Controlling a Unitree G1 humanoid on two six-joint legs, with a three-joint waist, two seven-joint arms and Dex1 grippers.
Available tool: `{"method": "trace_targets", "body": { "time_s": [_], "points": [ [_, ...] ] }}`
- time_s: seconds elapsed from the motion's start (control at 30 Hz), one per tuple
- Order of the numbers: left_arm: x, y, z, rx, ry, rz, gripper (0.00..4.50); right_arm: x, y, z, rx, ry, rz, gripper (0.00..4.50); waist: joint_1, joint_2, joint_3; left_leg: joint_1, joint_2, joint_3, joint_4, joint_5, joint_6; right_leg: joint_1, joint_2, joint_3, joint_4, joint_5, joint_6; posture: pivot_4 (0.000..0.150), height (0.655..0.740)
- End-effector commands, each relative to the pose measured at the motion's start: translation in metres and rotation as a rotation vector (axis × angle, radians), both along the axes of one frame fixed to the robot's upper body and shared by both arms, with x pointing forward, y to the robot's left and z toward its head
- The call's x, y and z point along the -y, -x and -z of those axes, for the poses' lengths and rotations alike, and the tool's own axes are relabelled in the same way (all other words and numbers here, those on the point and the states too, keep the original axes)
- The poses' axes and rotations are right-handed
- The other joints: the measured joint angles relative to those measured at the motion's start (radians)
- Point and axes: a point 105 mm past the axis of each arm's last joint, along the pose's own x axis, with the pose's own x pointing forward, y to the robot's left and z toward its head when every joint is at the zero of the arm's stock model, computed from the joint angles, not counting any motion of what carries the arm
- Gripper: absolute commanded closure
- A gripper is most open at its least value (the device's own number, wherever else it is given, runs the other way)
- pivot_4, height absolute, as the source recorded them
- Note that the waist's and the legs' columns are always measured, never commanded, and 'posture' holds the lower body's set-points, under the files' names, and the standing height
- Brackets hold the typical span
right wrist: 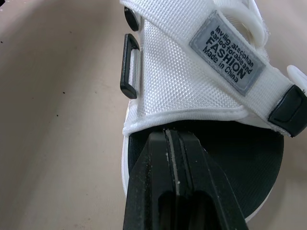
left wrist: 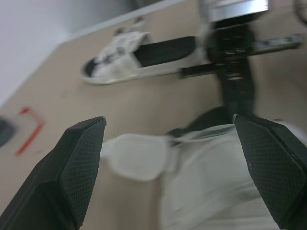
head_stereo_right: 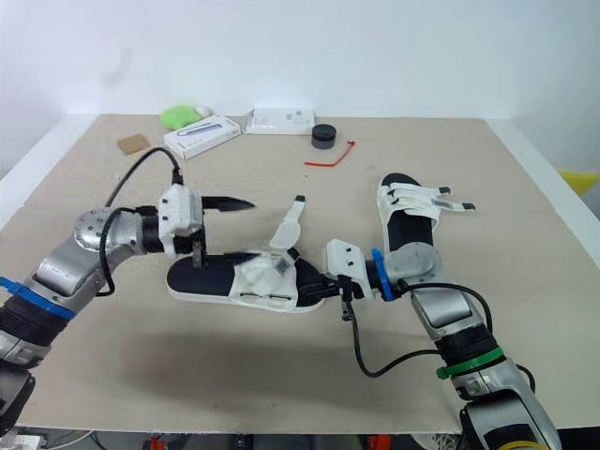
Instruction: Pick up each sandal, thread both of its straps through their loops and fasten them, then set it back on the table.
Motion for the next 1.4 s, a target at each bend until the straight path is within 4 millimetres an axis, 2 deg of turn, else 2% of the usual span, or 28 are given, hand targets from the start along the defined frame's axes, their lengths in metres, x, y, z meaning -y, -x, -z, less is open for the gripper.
{"method": "trace_targets", "body": {
  "time_s": [0.03,0.17,0.3,0.43,0.77,0.87,1.03,1.2,1.4],
  "points": [
    [0.000,0.003,-0.012,0.086,-0.030,0.044,0.12,-0.002,-0.001,-0.009,0.035,-0.011,-0.013,4.50,0.000,0.000,0.000,0.000,0.000,0.000,0.000,0.000,0.000,0.000,0.000,0.000,0.000,0.000,0.000,0.150,0.7400],
    [-0.001,0.002,-0.003,0.159,-0.124,0.097,0.12,-0.002,-0.001,-0.009,0.036,-0.010,-0.011,4.50,0.000,0.000,0.000,0.000,0.001,0.000,0.000,0.000,0.000,0.000,0.002,0.000,0.000,0.000,-0.001,0.150,0.7400],
    [-0.001,-0.011,0.003,0.247,-0.191,0.096,0.12,-0.002,-0.001,-0.009,0.037,-0.011,-0.006,4.50,0.001,0.000,0.000,0.000,0.001,0.000,0.000,0.000,0.000,0.000,0.002,0.000,0.000,0.000,-0.001,0.150,0.7400],
    [-0.002,-0.019,0.002,0.256,-0.185,0.087,0.12,-0.002,0.000,-0.008,0.036,-0.012,-0.005,4.50,0.000,0.000,0.000,0.000,0.000,0.001,0.000,0.000,0.000,0.000,0.001,0.001,0.000,0.001,-0.001,0.150,0.7400],
    [0.008,-0.016,0.009,0.281,-0.214,0.140,0.12,-0.002,0.000,-0.008,0.037,-0.013,-0.001,4.50,0.001,0.000,0.000,0.000,0.002,0.001,0.000,0.000,0.000,0.000,0.001,0.002,0.000,0.001,0.000,0.150,0.7400],
    [0.012,-0.010,0.009,0.270,-0.198,0.171,0.12,-0.002,-0.001,-0.008,0.038,-0.011,-0.002,4.50,0.001,0.000,0.000,0.000,0.002,0.001,0.000,0.000,0.000,0.000,0.001,0.002,0.000,0.001,0.000,0.150,0.7400],
    [0.019,0.016,0.002,0.175,-0.130,0.259,0.12,-0.001,-0.001,-0.007,0.037,-0.007,0.001,4.50,0.000,0.000,0.000,0.000,0.003,0.001,0.000,0.000,0.001,0.000,0.001,0.003,0.000,0.001,0.000,0.150,0.7400],
    [0.020,0.030,-0.005,0.124,-0.095,0.280,0.12,-0.001,-0.001,-0.006,0.035,-0.004,-0.002,4.50,0.001,0.000,0.000,0.000,0.002,0.000,0.000,0.000,0.001,0.000,0.001,0.003,0.000,0.000,0.001,0.150,0.7400],
    [0.015,0.046,0.007,0.081,-0.161,0.320,0.12,-0.002,-0.001,-0.006,0.036,-0.004,-0.009,4.50,-0.001,0.000,0.000,0.001,0.003,-0.001,0.000,0.000,0.001,0.000,0.002,0.003,0.000,0.000,0.001,0.150,0.7400]
  ]
}}
